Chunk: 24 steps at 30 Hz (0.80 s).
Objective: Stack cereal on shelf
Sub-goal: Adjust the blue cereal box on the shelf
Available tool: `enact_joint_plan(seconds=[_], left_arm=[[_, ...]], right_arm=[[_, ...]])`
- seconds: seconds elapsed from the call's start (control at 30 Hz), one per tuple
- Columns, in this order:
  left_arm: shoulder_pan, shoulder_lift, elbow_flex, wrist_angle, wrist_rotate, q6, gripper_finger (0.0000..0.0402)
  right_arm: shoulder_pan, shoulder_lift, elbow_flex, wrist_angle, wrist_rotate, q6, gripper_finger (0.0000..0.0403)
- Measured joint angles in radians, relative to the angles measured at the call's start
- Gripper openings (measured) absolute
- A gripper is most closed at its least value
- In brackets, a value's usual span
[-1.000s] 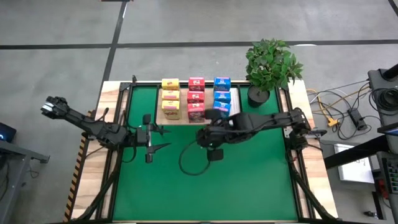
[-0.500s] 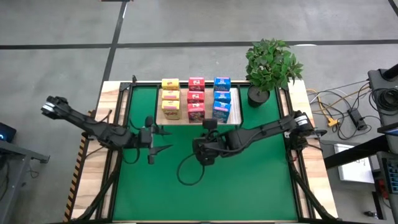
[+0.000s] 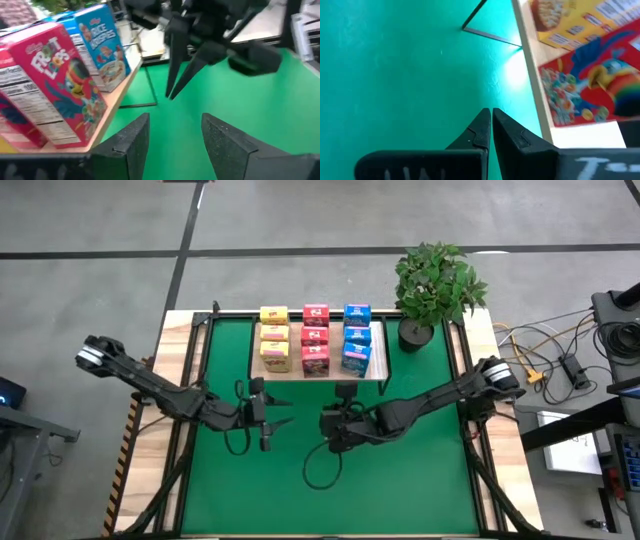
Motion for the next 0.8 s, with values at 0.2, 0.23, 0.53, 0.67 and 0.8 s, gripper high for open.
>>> enact_joint_plan(seconds=[0.2,0.23,0.53,0.67,0.8], left_arm=[[0.003,0.075,0.000,0.086,-0.046,0.025,0.0136],[0.004,0.088,0.000,0.105,-0.046,0.035,0.0131],[0.071,0.213,0.002,0.271,-0.047,0.075,0.0093],[0.117,0.273,0.002,0.346,-0.047,0.075,0.0083],[0.155,0.315,0.002,0.383,-0.048,0.074,0.0080]], right_arm=[[0.004,-0.146,-0.203,0.167,0.000,-0.022,0.0009],[0.003,-0.168,-0.237,0.195,0.000,-0.027,0.0009],[-0.015,-0.342,-0.477,0.406,0.003,-0.034,0.0009],[-0.029,-0.387,-0.551,0.472,0.006,-0.034,0.0009],[-0.038,-0.416,-0.592,0.484,0.050,-0.034,0.0009]])
